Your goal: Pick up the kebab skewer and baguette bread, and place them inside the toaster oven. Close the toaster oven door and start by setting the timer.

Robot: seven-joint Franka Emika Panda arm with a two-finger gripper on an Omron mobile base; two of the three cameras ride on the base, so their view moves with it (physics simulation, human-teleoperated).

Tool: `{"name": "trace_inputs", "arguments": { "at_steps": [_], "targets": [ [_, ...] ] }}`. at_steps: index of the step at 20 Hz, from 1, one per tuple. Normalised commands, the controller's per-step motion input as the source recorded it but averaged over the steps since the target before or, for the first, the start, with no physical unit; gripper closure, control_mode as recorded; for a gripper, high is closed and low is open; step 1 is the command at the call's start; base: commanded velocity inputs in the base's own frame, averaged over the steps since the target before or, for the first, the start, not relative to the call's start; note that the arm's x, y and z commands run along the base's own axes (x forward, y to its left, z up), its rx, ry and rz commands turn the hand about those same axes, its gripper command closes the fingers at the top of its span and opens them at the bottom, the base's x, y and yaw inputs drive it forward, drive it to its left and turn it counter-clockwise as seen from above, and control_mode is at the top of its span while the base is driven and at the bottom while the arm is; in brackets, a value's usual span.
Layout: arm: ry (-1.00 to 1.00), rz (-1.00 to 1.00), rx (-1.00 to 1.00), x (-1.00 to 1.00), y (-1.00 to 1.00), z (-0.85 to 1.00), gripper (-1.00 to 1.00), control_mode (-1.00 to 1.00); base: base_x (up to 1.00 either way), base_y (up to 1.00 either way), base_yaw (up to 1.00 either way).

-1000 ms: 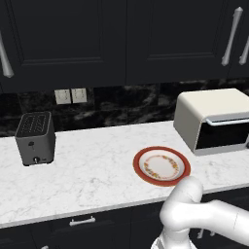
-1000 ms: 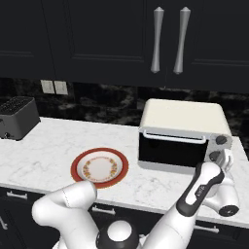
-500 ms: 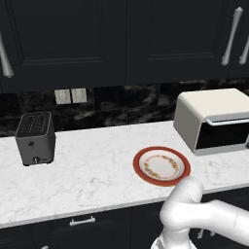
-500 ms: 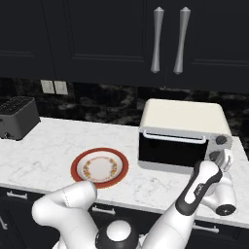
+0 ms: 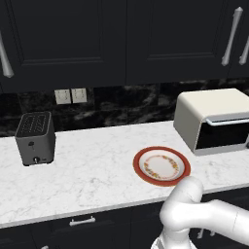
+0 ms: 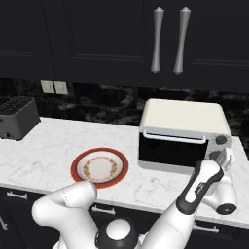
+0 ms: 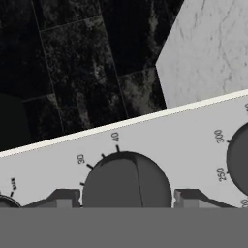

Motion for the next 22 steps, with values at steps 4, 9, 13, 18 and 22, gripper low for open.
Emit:
{"name": "trace_inputs", "arguments": {
  "at_steps": [4, 9, 13, 18, 22],
  "targets": [
    [-0.02, -0.04, 0.06, 0.00, 0.07, 0.16, 1.00, -1.00, 0.00, 0.00, 0.00],
    [0.00, -0.06, 0.15, 0.00, 0.11, 0.17, 1.00, -1.00, 0.00, 0.00, 0.00],
    [0.00, -0.07, 0.24, 0.00, 0.19, 0.13, 1.00, -1.00, 0.00, 0.00, 0.00],
    [-0.02, -0.05, 0.30, 0.00, 0.30, 0.05, 1.00, -1.00, 0.00, 0.00, 0.00],
    [-0.01, -0.03, 0.32, 0.15, 0.11, 0.20, 1.00, -1.00, 0.00, 0.00, 0.00]
  ]
}}
